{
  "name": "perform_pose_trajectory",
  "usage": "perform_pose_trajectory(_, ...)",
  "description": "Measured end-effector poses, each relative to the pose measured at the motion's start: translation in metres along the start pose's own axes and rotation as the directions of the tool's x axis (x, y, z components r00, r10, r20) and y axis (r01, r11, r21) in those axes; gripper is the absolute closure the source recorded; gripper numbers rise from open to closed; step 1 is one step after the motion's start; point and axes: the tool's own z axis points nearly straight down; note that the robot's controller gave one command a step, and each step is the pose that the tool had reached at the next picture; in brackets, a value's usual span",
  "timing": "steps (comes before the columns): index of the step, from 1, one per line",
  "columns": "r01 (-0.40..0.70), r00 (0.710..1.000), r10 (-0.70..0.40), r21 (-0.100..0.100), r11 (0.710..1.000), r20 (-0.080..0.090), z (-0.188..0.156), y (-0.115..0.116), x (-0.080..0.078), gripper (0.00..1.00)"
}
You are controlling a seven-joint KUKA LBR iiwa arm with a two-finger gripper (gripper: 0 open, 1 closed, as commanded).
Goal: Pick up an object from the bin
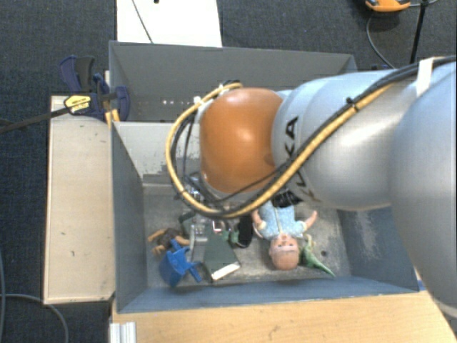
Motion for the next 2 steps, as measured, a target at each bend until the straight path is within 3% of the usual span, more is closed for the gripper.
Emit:
perform_pose_trajectory(1, -0.001, 1.000, 0.001, 0.000, 1.000, 0.000, 0.000, 0.000, 0.000, 0.00)
perform_pose_trajectory(2, 0.071, 0.997, -0.071, -0.002, 0.998, 0.006, 0.052, -0.002, 0.006, 0.00)
